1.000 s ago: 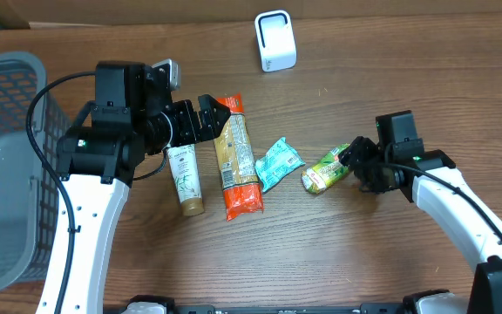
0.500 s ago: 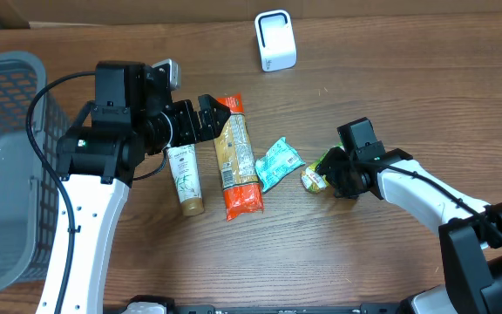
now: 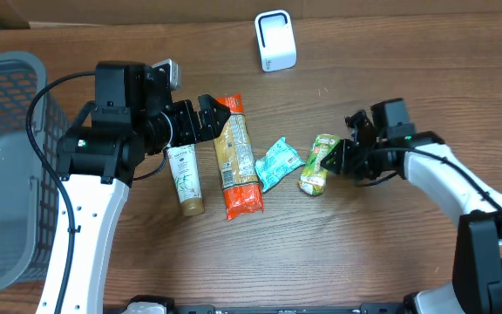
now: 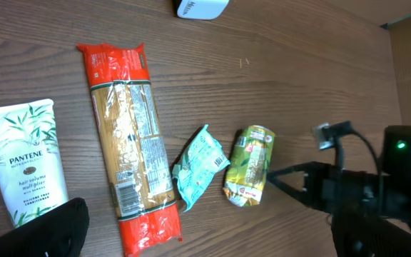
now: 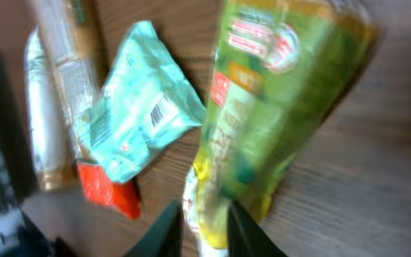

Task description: Scan the item barcode

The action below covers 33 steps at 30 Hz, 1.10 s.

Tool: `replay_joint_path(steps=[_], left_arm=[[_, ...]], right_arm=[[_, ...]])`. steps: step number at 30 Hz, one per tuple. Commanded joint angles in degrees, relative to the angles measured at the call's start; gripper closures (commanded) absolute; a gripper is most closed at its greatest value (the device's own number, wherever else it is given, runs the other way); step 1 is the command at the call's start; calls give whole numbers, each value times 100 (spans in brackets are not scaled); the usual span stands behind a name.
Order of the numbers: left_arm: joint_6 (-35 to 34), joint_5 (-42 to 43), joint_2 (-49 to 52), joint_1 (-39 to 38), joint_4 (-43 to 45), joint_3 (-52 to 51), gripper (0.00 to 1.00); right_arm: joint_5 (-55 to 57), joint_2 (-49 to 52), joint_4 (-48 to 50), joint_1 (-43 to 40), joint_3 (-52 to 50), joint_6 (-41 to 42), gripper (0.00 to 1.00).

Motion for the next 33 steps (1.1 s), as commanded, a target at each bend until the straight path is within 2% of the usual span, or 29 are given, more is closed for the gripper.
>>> replay_joint_path(steps=[1, 3, 4, 8, 10, 13, 18, 20, 22, 25, 33], left_arm=[[107, 79, 52, -24, 11, 118, 1], [107, 79, 52, -24, 11, 118, 1], [107, 79, 52, -24, 11, 118, 1], [107, 79, 52, -24, 11, 118, 0], [107, 79, 52, -24, 11, 118, 0], [107, 79, 52, -24, 11, 118, 0], [107, 79, 52, -24, 11, 118, 0], [107, 79, 52, -24, 11, 118, 1], [107, 79, 52, -24, 11, 118, 0], [107, 79, 52, -24, 11, 118, 0], [107, 79, 52, -24, 11, 118, 0]], right_arm=[[876, -15, -155, -136, 164, -1161, 74], [1982, -15, -216, -175, 164, -804, 73], [2391, -15, -245, -186, 166, -566, 68], [1928, -17, -496, -164, 306, -72, 61], [1633, -17, -723, -74, 479, 481, 61], [1722, -28, -1029, 177, 787, 957, 58], [2876, -26, -1231, 1058, 1290, 1609, 40], [3421, 13, -1244, 1346, 1290, 2090, 38], [3565, 114, -1261, 1530, 1290, 2236, 38], [3836, 560, -1309, 1965, 1309, 2511, 30], [4024, 903, -1456, 2240, 1491, 2594, 21]])
